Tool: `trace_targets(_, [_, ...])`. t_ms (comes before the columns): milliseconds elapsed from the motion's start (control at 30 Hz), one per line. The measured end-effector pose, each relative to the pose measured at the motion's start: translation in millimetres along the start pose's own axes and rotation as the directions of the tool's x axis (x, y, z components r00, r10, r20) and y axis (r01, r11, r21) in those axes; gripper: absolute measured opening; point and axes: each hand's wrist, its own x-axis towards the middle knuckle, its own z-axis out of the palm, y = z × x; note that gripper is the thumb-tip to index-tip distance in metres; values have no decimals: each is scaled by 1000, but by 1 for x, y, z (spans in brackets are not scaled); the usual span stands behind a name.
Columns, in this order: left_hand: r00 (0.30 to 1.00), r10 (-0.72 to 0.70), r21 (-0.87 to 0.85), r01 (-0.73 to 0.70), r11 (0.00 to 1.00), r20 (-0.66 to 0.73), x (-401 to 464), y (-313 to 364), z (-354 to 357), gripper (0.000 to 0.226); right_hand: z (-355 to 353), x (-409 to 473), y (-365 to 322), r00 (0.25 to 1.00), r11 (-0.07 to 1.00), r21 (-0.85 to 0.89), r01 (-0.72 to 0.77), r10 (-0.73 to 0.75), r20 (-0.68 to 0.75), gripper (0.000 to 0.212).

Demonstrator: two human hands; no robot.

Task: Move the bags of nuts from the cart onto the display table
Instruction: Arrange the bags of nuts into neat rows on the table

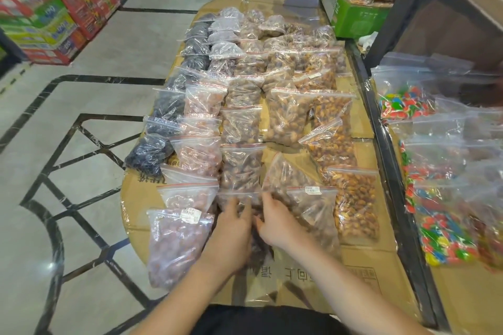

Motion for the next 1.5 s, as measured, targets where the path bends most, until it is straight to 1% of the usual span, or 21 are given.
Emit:
trace_targets(67, [992,-116,-18,117,993,48,-12,6,23,63,9,-2,4,999,994,97,-48,46,21,54])
trace_targets(133, [971,-226,-72,231,970,79,-22,13,34,70,15,-3,9,996,966,248,-77,83,-13,53])
trace_targets(167, [965,-253,-112,259,959,63,-27,14,36,72,17,-4,12,994,933,348,-92,105,-19,51])
trace_targets(233, [968,-252,-204,244,948,-14,-36,13,39,72,22,-7,16,991,868,486,-106,135,-25,49])
trace_targets(300, [973,-218,-285,187,940,-79,-41,5,39,69,27,-14,17,991,884,466,-36,93,-98,53])
trace_targets(367, [976,-176,-263,137,955,-131,-43,-2,38,65,30,-22,15,989,883,469,14,59,-139,59])
trace_targets(400, [976,-170,-242,134,961,-134,-44,-4,38,64,32,-23,16,989,875,483,6,67,-133,62])
trace_targets(533, [986,-161,-202,148,968,-50,-43,-5,35,69,28,-21,15,994,842,534,-70,104,-32,71])
trace_targets(667, [984,-163,-108,170,979,72,-41,-5,27,73,25,-23,15,997,846,529,-73,59,43,83])
trace_targets(733, [974,-176,-29,182,983,140,-41,1,22,75,25,-26,13,999,847,531,-31,30,10,79])
trace_targets(800, [975,-151,17,150,989,166,-40,6,18,74,30,-31,9,1000,864,503,11,-9,-7,70])
trace_targets(833, [975,-131,25,128,991,181,-40,8,17,74,32,-32,8,1000,859,512,0,2,-5,65])
trace_targets(900, [964,-133,70,120,990,232,-42,5,21,78,27,-34,7,994,783,612,-109,86,67,59])
trace_targets(967, [952,-172,150,137,979,254,-44,3,26,86,15,-34,4,968,646,722,-247,137,209,58])
trace_targets(1000, [948,-193,162,155,974,254,-44,6,28,87,9,-33,5,959,629,726,-277,139,246,58])
trace_targets(1100, [944,-227,125,202,971,238,-37,23,27,85,3,-35,4,958,701,660,-270,131,253,61])
trace_targets(1167, [954,-223,147,195,970,199,-31,29,30,83,8,-37,4,965,716,654,-243,112,236,65])
trace_targets(1300, [952,-245,266,191,945,186,-30,28,35,81,5,-40,5,935,606,723,-332,111,337,65])
trace_targets(1333, [949,-250,276,193,942,193,-31,29,34,81,3,-40,6,933,598,730,-332,96,346,65])
trace_targets(1433, [938,-262,259,201,945,227,-26,35,29,81,1,-38,8,943,640,709,-297,77,325,62])
trace_targets(1500, [934,-277,264,215,940,226,-20,39,22,78,-2,-33,8,944,634,713,-301,92,316,56])
